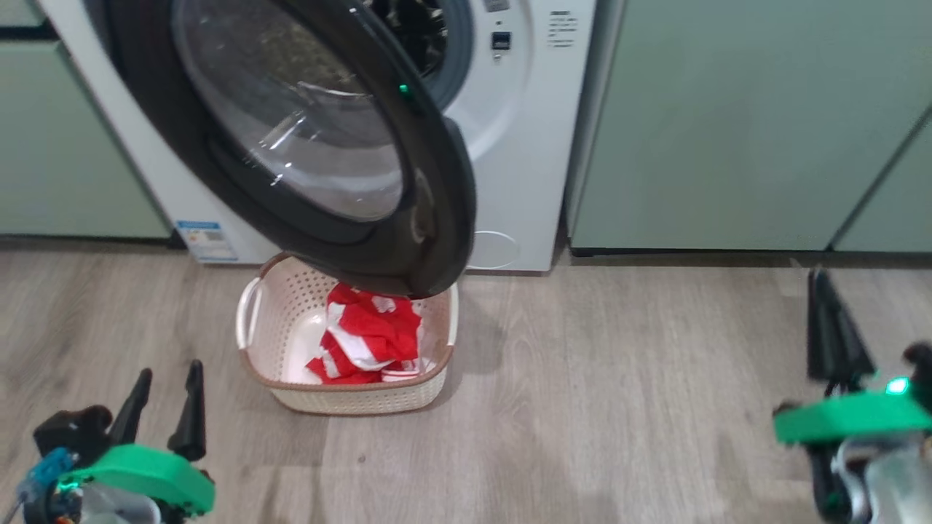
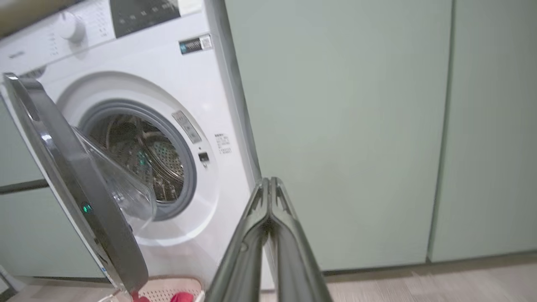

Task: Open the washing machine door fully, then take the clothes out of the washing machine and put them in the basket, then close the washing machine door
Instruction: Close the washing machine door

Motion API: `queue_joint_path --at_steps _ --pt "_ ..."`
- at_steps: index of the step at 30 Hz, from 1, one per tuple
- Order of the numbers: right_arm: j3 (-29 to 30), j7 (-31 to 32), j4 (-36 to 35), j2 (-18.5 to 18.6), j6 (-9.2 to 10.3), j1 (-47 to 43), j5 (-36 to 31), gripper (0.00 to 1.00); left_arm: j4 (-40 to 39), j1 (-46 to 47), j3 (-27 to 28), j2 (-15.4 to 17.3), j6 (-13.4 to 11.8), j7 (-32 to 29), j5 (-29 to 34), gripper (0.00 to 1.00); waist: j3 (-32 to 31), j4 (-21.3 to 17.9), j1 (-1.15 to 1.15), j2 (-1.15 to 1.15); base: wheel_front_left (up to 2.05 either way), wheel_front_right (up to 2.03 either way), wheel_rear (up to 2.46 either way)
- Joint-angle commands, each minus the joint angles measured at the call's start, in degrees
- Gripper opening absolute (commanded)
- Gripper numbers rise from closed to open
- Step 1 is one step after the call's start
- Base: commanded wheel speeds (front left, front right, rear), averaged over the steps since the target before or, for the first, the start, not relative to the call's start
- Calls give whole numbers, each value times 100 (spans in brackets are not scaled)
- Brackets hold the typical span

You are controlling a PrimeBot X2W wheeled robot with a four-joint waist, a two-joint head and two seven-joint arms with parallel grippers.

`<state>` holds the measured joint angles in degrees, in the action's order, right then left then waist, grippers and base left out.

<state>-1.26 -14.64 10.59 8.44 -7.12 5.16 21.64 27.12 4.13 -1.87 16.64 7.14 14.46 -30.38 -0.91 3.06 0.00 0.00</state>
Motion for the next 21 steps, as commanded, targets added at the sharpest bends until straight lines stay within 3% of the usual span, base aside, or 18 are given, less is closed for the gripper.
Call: queue_joint_path --at_steps 1,5,11,16,21 --pt "-134 -36 -301 186 -36 384 42 0 -106 288 211 72 35 53 54 100 39 160 0 0 0 0 0" --pt "-419 -36 -512 362 -36 763 88 0 -49 297 121 -54 35 53 79 100 93 457 0 0 0 0 0" --pt "-1305 -36 -603 615 -36 1481 249 0 3 344 24 -197 35 53 95 100 180 934 0 0 0 0 0" --pt "-2063 -36 -432 685 -36 1937 417 0 30 425 -60 -273 35 53 103 100 250 1280 0 0 0 0 0" --pt "-3097 -36 163 729 -36 2426 679 0 68 551 -251 -340 35 53 110 100 351 1670 0 0 0 0 0"
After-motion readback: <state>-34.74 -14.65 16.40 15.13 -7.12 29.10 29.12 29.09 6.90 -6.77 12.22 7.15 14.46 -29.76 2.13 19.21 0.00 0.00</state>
